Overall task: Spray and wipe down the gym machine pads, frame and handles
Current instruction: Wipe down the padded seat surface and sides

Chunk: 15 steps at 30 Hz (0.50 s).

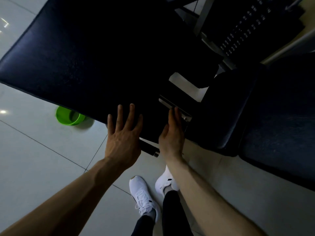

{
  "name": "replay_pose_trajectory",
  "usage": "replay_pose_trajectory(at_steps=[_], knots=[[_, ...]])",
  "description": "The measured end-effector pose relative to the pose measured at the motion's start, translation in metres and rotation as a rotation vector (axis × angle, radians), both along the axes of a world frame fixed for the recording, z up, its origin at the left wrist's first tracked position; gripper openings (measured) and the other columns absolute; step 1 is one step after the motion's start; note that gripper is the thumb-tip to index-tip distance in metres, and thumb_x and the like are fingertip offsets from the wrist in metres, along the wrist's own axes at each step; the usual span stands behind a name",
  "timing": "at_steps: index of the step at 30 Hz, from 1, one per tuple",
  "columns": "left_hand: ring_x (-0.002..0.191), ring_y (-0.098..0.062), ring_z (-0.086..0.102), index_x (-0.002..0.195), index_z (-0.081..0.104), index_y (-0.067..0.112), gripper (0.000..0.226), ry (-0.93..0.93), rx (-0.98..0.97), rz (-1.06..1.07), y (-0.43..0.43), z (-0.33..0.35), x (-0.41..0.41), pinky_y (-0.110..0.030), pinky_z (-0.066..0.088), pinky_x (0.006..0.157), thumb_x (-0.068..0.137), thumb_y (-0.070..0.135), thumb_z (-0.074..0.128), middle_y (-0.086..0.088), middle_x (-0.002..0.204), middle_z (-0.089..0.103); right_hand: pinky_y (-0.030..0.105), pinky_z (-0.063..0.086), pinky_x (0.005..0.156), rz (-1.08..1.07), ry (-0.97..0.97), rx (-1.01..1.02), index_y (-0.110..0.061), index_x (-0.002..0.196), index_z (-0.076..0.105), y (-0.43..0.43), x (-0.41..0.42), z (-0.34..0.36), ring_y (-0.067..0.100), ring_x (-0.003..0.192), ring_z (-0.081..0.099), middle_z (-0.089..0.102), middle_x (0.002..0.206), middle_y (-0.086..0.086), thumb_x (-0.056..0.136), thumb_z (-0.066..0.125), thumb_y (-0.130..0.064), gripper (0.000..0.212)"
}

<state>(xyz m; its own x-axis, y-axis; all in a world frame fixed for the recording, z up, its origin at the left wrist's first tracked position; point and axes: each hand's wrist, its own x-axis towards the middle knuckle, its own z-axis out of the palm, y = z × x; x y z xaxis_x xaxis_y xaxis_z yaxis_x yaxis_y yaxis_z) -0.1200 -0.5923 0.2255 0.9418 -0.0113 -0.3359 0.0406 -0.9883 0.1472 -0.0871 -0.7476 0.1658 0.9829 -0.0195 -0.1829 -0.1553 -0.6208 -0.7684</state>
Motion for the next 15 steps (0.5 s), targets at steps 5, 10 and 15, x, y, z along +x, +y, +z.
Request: replay_pose_trajectory(at_steps=[5, 10, 15], knots=[[0.151, -0.031, -0.033, 0.163, -0.002, 0.028, 0.091, -0.019, -0.046, 0.026, 0.001, 0.001, -0.004, -0.056, -0.012, 0.125, 0.095, 0.018, 0.058, -0.004, 0.168, -0.025, 0.02, 0.022, 0.124, -0.002, -0.016, -0.078, -0.01, 0.159, 0.037, -0.013, -0.023, 0.011, 0.018, 0.158, 0.02, 0.023, 0.17, 0.003, 0.105, 0.051, -0.005, 0.057], [0.14, -0.024, 0.05, 0.14, 0.062, 0.02, 0.045, -0.202, -0.458, 0.323, -0.014, 0.012, -0.045, -0.033, 0.048, 0.107, 0.096, 0.008, 0.061, 0.002, 0.146, 0.059, 0.008, 0.039, 0.107, -0.052, 0.302, 0.098, -0.016, 0.149, 0.054, -0.02, -0.08, 0.046, 0.006, 0.144, 0.042, 0.043, 0.161, 0.0, 0.102, 0.055, 0.0, 0.05], [0.114, -0.019, 0.068, 0.12, 0.069, 0.026, 0.03, 0.277, -1.513, 1.417, -0.052, 0.049, -0.056, -0.038, 0.056, 0.091, 0.109, 0.039, 0.044, 0.01, 0.117, 0.075, 0.027, 0.051, 0.106, 0.12, 0.444, 0.283, -0.034, 0.146, 0.054, -0.002, -0.053, 0.092, -0.004, 0.122, 0.059, 0.06, 0.138, -0.014, 0.097, 0.068, -0.018, 0.053]])
